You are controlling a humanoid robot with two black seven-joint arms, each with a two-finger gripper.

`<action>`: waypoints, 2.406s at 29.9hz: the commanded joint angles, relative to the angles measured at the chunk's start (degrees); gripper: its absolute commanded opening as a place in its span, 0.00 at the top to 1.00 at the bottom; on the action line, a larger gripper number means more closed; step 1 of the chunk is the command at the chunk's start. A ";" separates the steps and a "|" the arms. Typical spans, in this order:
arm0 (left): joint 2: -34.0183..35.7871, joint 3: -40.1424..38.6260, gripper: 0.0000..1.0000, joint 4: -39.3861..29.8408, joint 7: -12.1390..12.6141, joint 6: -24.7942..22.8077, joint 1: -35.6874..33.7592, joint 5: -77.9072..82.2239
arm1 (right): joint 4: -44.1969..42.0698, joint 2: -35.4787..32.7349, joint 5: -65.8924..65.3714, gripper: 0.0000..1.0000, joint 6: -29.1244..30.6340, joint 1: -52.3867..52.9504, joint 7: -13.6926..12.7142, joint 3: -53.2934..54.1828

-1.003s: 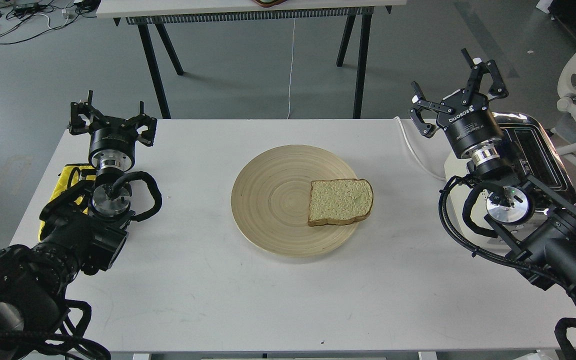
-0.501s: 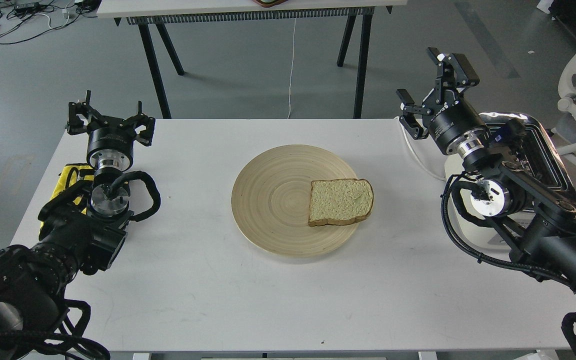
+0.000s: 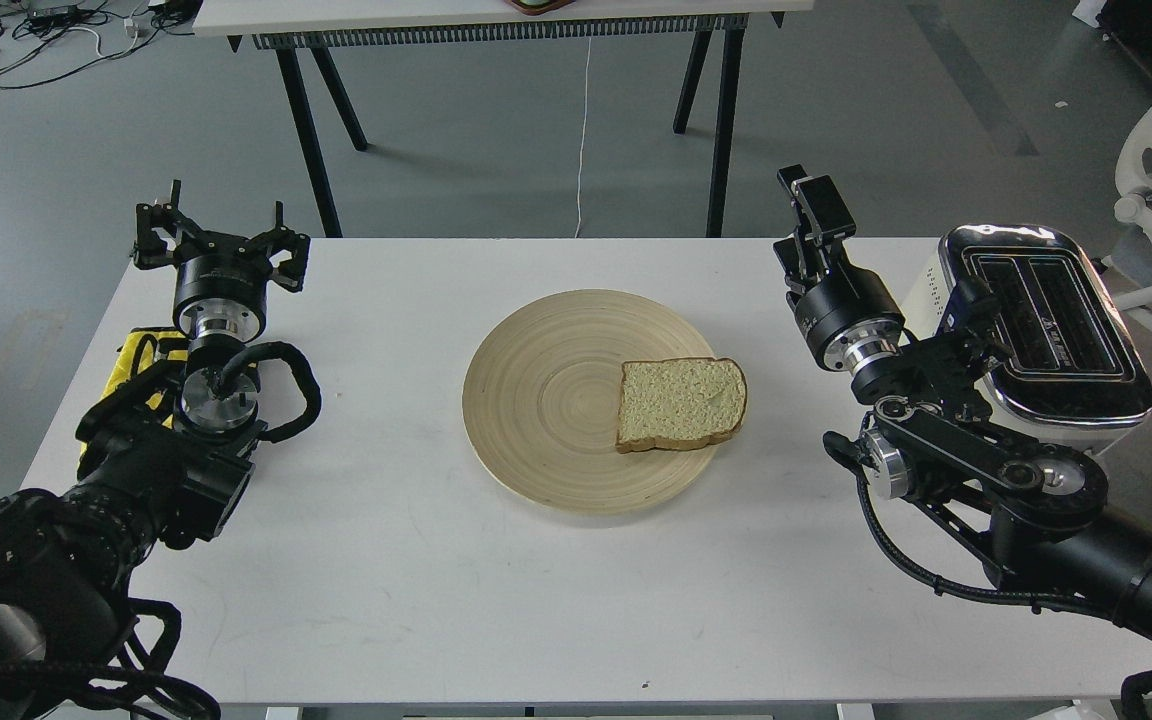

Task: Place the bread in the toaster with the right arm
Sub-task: 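Move the right gripper away from the toaster toward the bread slice, then lower the open right gripper onto the bread slice's edge on the plate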

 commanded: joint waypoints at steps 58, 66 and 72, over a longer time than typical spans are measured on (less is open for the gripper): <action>0.00 0.00 0.00 0.00 0.01 0.00 -0.03 0.08 | -5.90 0.48 -0.11 0.01 -0.58 -9.15 -0.39 -10.02; 0.00 0.00 0.00 0.00 0.01 0.00 -0.03 -0.01 | -5.90 0.57 -0.11 0.12 -0.58 -9.15 -0.57 -10.28; 0.00 0.00 0.00 0.00 0.01 0.00 -0.03 -0.01 | -5.55 1.71 -0.11 0.22 -0.58 -8.89 -0.57 -13.17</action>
